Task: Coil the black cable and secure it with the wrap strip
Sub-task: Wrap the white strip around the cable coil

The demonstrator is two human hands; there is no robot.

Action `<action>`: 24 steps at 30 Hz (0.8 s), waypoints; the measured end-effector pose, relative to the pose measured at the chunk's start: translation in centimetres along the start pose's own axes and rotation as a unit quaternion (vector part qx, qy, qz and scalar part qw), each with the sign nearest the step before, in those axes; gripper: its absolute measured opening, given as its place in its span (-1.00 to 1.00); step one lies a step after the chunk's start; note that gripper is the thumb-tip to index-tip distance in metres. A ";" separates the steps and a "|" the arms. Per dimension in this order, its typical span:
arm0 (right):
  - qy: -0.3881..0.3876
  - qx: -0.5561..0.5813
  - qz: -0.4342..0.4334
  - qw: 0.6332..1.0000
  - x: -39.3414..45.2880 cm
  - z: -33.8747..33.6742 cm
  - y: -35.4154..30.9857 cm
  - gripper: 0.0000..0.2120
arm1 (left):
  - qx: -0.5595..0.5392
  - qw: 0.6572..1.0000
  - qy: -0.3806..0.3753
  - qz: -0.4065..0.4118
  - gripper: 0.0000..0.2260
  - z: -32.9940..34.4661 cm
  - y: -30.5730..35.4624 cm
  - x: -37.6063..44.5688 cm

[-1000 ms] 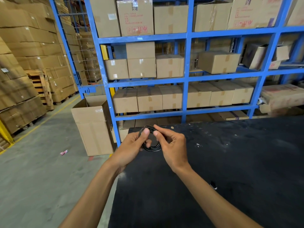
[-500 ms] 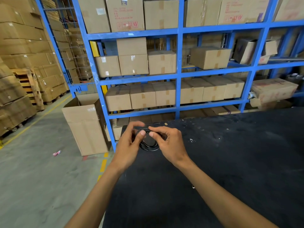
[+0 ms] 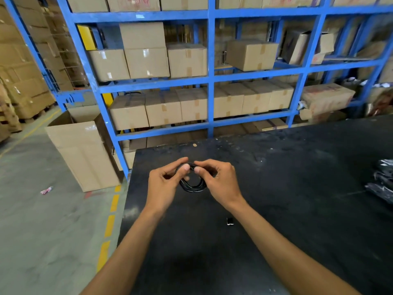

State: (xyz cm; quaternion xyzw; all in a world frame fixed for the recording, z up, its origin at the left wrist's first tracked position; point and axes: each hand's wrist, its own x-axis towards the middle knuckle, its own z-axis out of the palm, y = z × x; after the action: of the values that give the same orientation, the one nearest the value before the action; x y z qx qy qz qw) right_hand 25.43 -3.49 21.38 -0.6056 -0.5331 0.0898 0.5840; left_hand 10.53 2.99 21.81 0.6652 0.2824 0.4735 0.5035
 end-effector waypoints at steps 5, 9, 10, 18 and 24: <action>0.006 0.018 0.057 0.998 -1.0 -0.9 3.5 -0.86 | 0.009 0.999 0.001 -0.045 -0.84 2.3 -2.3 0.4; -0.031 0.081 0.120 0.989 -1.7 -2.0 6.2 -0.85 | 0.006 0.997 -0.014 -0.078 -0.87 4.0 -4.4 0.5; -0.053 0.095 0.141 0.984 -1.6 -2.5 7.2 -0.85 | 0.001 0.995 -0.021 -0.096 -0.87 4.6 -5.2 0.7; -0.142 0.079 0.340 0.926 -1.2 -6.7 16.6 -0.84 | -0.007 0.985 -0.003 -0.171 -0.89 7.5 -9.5 1.7; -0.288 -0.200 0.307 0.885 -3.2 -5.7 24.5 -0.71 | 0.012 0.977 0.002 -0.215 -0.89 8.1 -11.9 2.6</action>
State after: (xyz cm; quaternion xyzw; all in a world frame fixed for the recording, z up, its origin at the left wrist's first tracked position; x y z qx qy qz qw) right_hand 41.51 -3.21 1.83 -0.7905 -0.4720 0.3260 0.2145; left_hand 20.19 5.94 11.17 0.5938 0.4252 0.3518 0.5855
